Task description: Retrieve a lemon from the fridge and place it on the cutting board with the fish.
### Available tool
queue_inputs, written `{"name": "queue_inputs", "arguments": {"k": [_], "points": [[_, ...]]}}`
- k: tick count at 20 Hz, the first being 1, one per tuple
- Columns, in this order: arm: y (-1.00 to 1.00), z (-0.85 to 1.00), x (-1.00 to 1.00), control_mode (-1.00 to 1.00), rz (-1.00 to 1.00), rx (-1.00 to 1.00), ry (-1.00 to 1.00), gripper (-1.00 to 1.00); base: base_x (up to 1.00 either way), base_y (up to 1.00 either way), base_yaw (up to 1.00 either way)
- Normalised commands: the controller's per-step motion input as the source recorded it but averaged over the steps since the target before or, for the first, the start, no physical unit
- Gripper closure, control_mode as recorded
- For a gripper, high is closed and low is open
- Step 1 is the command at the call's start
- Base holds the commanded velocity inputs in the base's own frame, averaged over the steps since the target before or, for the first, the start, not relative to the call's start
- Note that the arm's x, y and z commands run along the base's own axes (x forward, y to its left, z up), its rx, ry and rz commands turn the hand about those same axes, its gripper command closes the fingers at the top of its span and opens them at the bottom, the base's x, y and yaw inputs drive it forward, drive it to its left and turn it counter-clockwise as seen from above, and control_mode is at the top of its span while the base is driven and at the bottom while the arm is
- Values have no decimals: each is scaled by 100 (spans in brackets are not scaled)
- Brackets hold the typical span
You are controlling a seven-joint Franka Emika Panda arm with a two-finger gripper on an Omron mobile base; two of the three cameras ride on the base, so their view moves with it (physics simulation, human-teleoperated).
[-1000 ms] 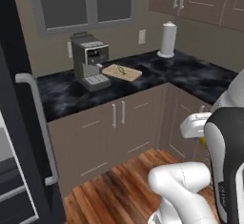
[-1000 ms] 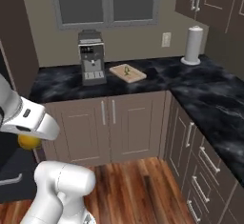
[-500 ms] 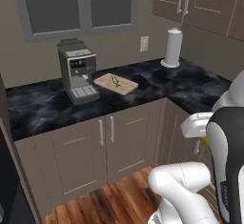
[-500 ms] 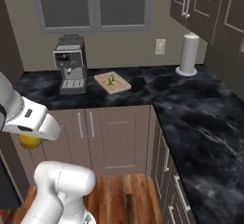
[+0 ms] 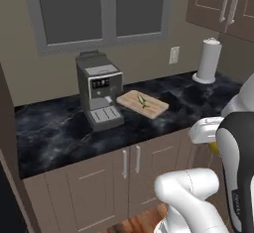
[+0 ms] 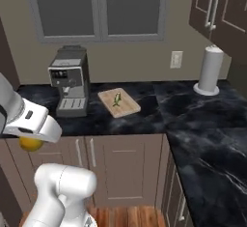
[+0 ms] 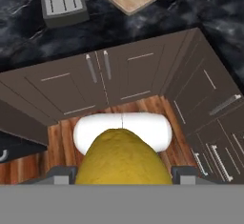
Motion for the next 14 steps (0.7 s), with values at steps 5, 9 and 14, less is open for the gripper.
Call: {"name": "queue_inputs", "arguments": {"k": [5,9,14], "points": [[0,0,0,100,0,0,0,100,90,-11,6],[0,0,0,100,0,0,0,100,75,-27,11],[0,0,0,100,0,0,0,100,29,-44,20]]}}
